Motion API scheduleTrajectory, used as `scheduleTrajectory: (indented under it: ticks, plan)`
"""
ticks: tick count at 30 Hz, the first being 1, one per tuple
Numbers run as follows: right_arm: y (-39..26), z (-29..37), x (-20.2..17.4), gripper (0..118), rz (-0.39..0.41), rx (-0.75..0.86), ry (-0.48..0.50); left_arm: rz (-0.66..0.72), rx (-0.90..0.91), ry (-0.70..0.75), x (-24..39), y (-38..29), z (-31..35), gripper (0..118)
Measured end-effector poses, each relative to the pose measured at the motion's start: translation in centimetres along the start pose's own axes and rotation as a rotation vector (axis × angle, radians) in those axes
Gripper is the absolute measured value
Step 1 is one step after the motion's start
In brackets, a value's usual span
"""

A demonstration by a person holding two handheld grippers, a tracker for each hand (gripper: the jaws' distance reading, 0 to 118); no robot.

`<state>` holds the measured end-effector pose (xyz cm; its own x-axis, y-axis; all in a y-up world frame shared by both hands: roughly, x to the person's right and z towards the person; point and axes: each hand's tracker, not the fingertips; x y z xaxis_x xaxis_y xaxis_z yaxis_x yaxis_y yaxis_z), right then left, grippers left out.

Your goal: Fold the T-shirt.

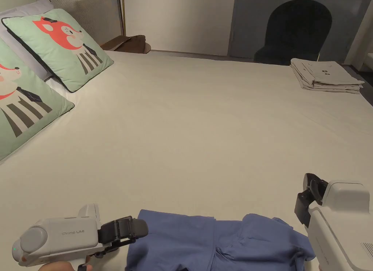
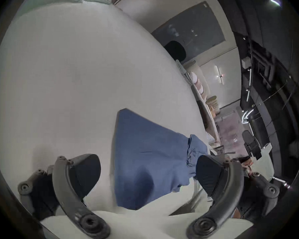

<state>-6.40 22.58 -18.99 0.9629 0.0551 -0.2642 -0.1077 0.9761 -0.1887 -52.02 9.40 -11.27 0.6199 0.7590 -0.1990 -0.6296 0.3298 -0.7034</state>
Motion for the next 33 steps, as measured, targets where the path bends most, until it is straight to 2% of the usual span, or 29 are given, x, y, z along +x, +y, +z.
scheduleTrajectory:
  ticks: [4, 6, 7, 9, 10, 12, 22, 33]
  plan:
    - [-0.1, -0.1, -0.2, 0, 0.003, -0.005, 0.0, 0.022, -0.031, -0.03, -0.7, 0.0, -1.6, 106]
    - [-0.1, -0.1, -0.2, 0, 0.001, -0.007, 0.002, 0.019, -0.025, -0.041, -0.3, -0.2, -2.4, 81]
    - [-0.1, -0.1, -0.2, 0, 0.002, -0.006, 0.002, 0.01, -0.035, -0.029, -0.1, -0.2, -3.0, 73]
    - [0.0, -0.1, -0.2, 0, 0.004, -0.005, 0.0, -0.049, -0.047, 0.021, 0.2, -0.3, -3.8, 70]
    - [0.0, -0.1, -0.1, 0, 0.002, -0.003, -0.001, -0.054, -0.041, 0.018, 0.5, -0.4, -3.8, 65]
    - [0.0, -0.1, -0.1, 0, -0.001, 0.0, -0.003, -0.053, -0.026, 0.038, 0.8, -0.3, -3.7, 14]
    - [0.2, -0.3, 0.0, 0, -0.008, 0.002, 0.0, -0.196, -0.011, 0.093, 3.3, 0.3, -0.6, 10]
    - [0.4, -0.2, -0.3, 0, -0.014, 0.019, 0.021, -0.264, 0.081, 0.384, 3.7, 2.4, 6.1, 10]
